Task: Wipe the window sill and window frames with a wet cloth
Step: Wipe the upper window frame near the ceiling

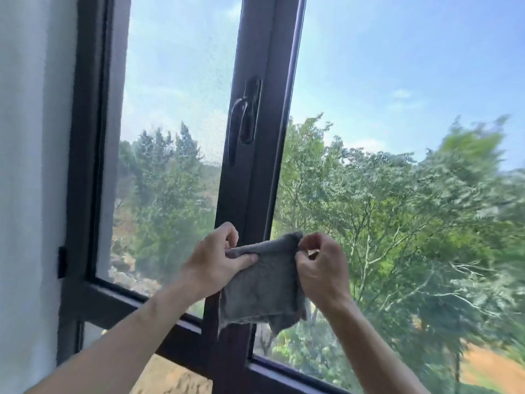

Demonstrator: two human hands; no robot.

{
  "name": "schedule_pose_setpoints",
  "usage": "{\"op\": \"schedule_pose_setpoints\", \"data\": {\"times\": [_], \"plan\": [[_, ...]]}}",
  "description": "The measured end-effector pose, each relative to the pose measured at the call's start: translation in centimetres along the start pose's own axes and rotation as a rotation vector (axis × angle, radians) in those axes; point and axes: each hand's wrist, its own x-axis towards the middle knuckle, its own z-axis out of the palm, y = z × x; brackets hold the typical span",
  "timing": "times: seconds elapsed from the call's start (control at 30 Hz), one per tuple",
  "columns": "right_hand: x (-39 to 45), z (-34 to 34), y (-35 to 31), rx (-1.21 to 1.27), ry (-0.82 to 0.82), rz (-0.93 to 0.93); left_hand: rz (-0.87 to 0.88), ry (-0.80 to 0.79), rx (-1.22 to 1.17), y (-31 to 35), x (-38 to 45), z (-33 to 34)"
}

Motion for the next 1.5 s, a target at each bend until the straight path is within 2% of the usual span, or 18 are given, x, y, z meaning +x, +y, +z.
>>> {"op": "schedule_pose_setpoints", "data": {"times": [0.1, 0.3, 0.43, 0.57, 0.67, 0.8, 0.9, 1.0, 1.17, 1.27, 1.33, 1.4, 1.47, 1.5], "plan": [[4.9, -1.2, -3.4, -0.015, 0.075, -0.079, 0.189, 0.103, 0.097, 3.4, 4.7, -2.4], [14.2, -1.6, -11.7, -0.111, 0.410, -0.221, 0.442, 0.271, 0.166, 10.1, 14.8, -8.9], [18.7, -0.5, -15.9, -0.207, 0.484, -0.322, 0.568, 0.339, 0.157, 12.6, 20.9, -12.2], [24.4, -0.5, -20.3, -0.407, 0.504, -0.435, 0.657, 0.321, 0.155, 13.7, 27.3, -16.0], [30.7, -1.7, -26.1, -0.528, 0.555, -0.457, 0.753, 0.327, 0.179, 16.4, 33.7, -20.1], [43.5, -4.0, -37.1, -0.629, 0.695, -0.442, 0.844, 0.455, 0.150, 24.2, 45.7, -27.8], [49.6, -5.4, -42.3, -0.685, 0.788, -0.412, 0.874, 0.500, 0.132, 28.7, 50.8, -31.3], [53.4, -6.1, -44.7, -0.770, 0.838, -0.392, 0.889, 0.522, 0.165, 31.8, 54.2, -33.5], [59.7, -7.7, -47.3, -0.862, 0.970, -0.378, 0.978, 0.656, 0.293, 36.6, 60.3, -36.7], [62.3, -8.1, -48.3, -0.965, 1.021, -0.394, 1.000, 0.681, 0.419, 37.6, 62.7, -37.7], [62.9, -8.4, -48.8, -1.021, 1.072, -0.492, 0.993, 0.683, 0.483, 37.4, 63.6, -38.2], [63.1, -8.7, -49.1, -1.043, 1.075, -0.666, 0.951, 0.669, 0.485, 37.1, 64.3, -38.6], [63.3, -9.0, -48.7, -1.032, 1.007, -0.834, 0.928, 0.644, 0.472, 37.0, 64.5, -39.0], [63.1, -9.1, -48.4, -1.033, 0.954, -0.860, 0.926, 0.629, 0.479, 36.9, 64.6, -39.2]]}}
